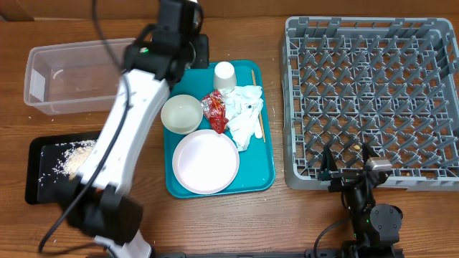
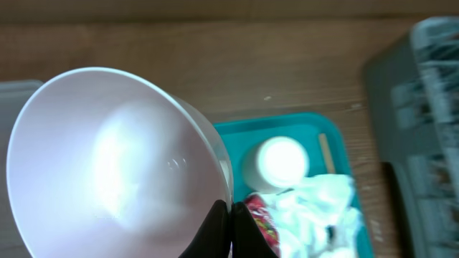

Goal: Sort waste into correct bins and load items into the dishwasher rack
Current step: 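Carry the emptied pink bowl back and place it on the teal tray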

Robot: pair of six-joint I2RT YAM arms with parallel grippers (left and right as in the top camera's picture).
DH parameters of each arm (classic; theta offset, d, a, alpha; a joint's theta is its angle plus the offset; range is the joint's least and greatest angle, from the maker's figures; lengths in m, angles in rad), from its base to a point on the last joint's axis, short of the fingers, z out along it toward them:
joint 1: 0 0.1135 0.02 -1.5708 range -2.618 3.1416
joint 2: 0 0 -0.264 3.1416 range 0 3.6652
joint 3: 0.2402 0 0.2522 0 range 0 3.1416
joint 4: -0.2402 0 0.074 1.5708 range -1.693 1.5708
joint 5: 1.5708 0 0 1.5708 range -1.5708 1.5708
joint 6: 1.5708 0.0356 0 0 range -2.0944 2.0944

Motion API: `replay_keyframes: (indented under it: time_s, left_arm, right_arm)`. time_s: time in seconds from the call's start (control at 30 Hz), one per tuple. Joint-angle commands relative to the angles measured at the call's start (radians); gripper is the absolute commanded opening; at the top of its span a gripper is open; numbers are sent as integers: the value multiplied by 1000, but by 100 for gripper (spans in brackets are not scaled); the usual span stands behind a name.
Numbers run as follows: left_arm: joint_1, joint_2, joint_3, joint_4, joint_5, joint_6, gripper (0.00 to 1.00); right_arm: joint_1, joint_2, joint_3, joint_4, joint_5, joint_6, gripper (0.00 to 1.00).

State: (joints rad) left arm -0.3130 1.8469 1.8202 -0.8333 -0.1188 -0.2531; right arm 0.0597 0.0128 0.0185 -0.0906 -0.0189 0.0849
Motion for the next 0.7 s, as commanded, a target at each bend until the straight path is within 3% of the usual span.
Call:
replay_keyframes:
  time_s: [0.0,0.4,0.5,0.6,0.67]
  left_arm:
    - [-1,85,15,24,-93,-21,4]
    - [-2,182,15,52,-90,-21,6]
    - [-2,182,15,45,-90,-21,29]
    - [-2,182,15,30,-90,-21,32]
    - [-2,182,15,22,-90,-21,40]
  right_arm:
    - [3,-9,-10,6,3,-3,100]
    - [3,-9,-10,6,3,-3,100]
    - [3,-9,-10,6,3,-3,100]
    - [3,-9,-10,6,3,-3,100]
    - [3,-9,-10,6,3,-3,100]
